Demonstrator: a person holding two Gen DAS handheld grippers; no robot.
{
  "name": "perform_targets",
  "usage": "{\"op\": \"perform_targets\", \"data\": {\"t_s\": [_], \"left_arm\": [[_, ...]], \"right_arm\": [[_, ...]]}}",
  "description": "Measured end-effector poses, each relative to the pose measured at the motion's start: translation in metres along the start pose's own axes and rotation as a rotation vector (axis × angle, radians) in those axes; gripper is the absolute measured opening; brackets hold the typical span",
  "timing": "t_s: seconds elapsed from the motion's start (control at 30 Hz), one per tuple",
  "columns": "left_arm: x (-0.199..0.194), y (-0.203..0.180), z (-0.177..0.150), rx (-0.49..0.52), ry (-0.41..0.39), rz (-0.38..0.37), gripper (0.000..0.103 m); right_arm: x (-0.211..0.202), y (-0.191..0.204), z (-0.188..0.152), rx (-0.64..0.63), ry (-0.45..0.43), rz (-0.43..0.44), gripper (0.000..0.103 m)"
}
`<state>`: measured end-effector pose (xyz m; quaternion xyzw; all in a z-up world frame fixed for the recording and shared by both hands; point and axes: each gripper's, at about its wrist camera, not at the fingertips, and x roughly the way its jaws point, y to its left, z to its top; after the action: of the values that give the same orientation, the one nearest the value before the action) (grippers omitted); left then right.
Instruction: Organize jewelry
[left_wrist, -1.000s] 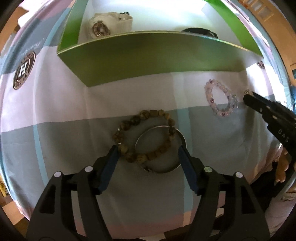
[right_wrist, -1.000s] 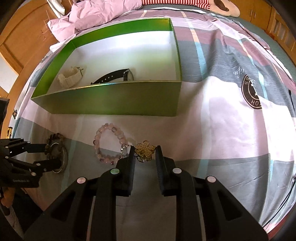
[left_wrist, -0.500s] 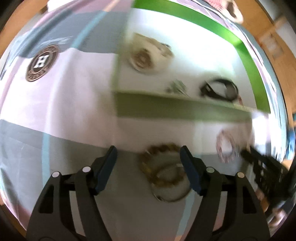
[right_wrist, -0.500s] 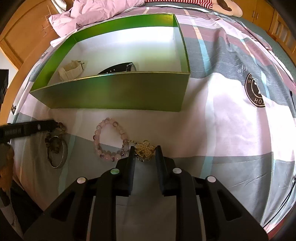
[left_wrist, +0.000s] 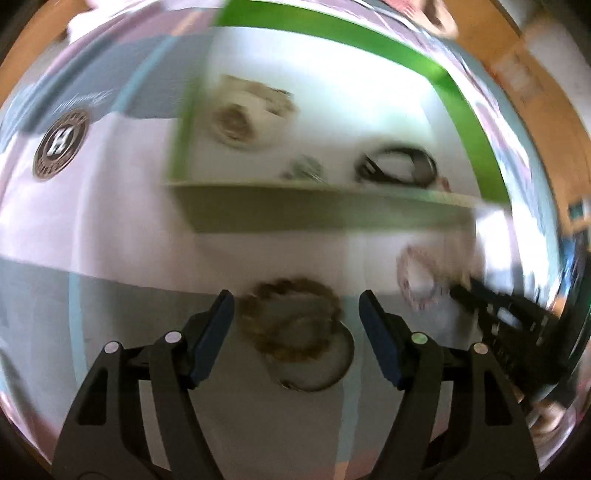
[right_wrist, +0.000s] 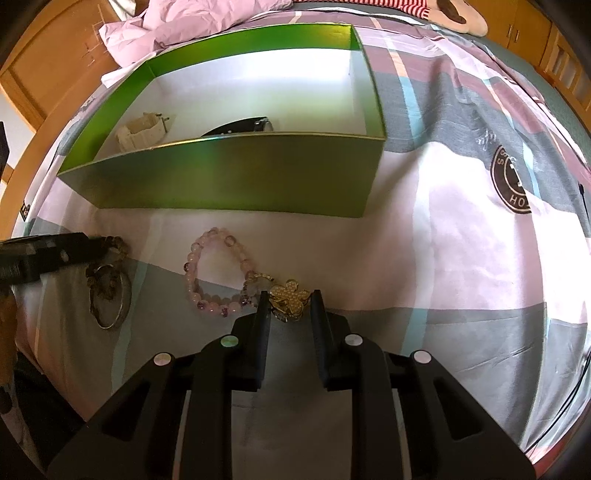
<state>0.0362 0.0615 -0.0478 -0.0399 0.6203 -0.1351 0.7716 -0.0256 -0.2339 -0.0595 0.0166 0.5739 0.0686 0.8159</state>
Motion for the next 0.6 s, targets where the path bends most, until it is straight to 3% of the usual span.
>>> {"op": "perform_targets", "data": {"t_s": [0.1,0.23,0.4,0.53,0.6], "left_arm": [[0.005,-0.017,-0.006,0.066,0.036,0.011,0.07],[0.012,-0.031,-0.01,0.092,0.078,-0.035,0.07],[0.033,-0.017,-0.002,-0.006,0.074,0.035,0.071],[0.027,0.011,0.007,-0.139,-0.01,0.148,0.073],[0.024,0.022,0.009,-0.205,-0.027,0.148,0.073]], "right_arm": [[0.0,0.0,0.0,0.0,0.0,-0.001,0.022],[0.002,-0.001,-0.001,0.0,0.004,-0.007,0.022],[0.003,0.004,-0.002,-0.022,0.003,-0.02,0.022],[0.002,0.005,-0.002,-0.023,0.0,-0.021,0.022],[0.001,0.003,-0.002,-0.019,-0.006,-0.025,0.022]]}}
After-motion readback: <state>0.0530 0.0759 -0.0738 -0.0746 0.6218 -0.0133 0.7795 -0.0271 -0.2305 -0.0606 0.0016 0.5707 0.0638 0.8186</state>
